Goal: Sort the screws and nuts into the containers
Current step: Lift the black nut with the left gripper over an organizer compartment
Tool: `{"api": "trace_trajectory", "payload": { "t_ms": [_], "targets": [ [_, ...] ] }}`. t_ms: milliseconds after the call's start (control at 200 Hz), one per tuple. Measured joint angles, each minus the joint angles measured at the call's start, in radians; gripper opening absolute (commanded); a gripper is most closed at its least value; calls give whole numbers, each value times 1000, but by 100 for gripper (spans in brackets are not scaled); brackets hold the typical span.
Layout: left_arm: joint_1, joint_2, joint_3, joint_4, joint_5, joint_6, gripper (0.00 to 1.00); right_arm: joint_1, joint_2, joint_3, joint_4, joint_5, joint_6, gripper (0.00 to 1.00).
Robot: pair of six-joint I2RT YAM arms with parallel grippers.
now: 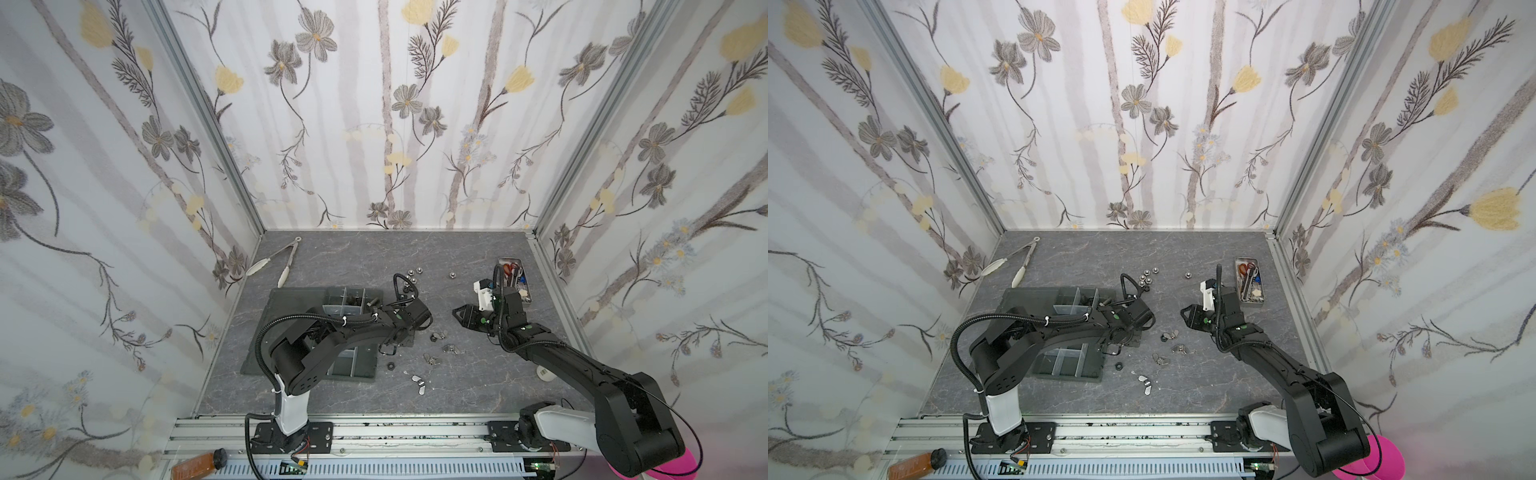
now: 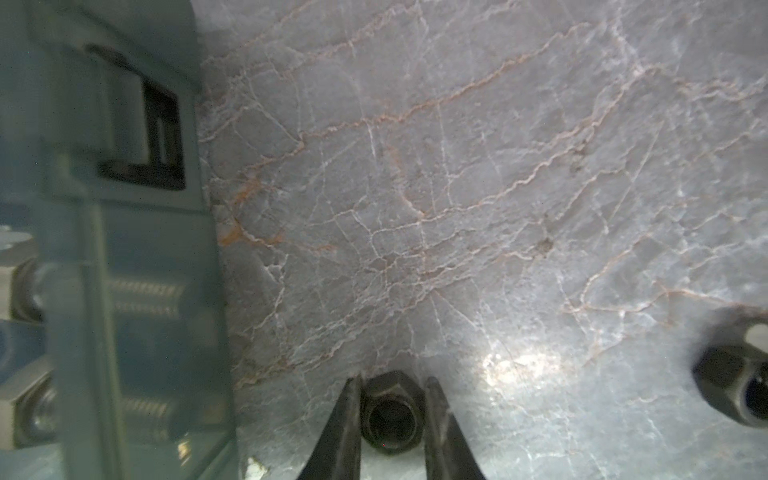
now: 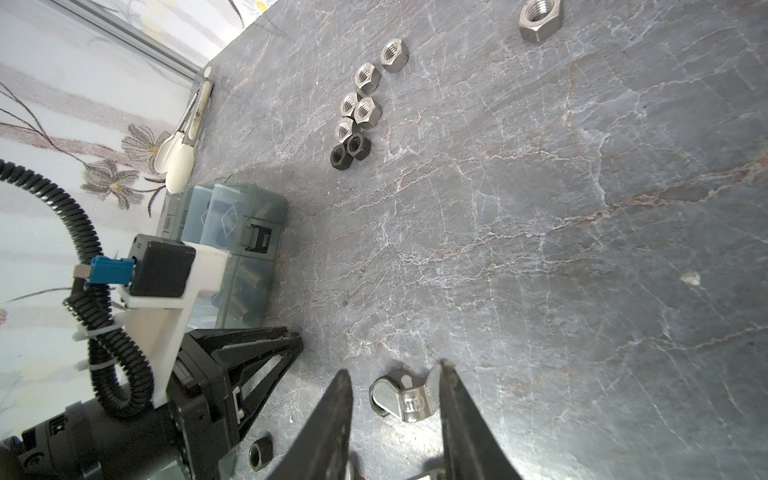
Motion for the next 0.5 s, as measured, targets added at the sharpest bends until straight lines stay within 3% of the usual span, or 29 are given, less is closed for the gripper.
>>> {"api": "trace_trajectory", "payload": {
  "t_ms": [500],
  "targets": [
    [7, -138, -7, 3, 23, 0, 17, 0, -26, 1, -11, 0, 0, 37]
  ]
}}
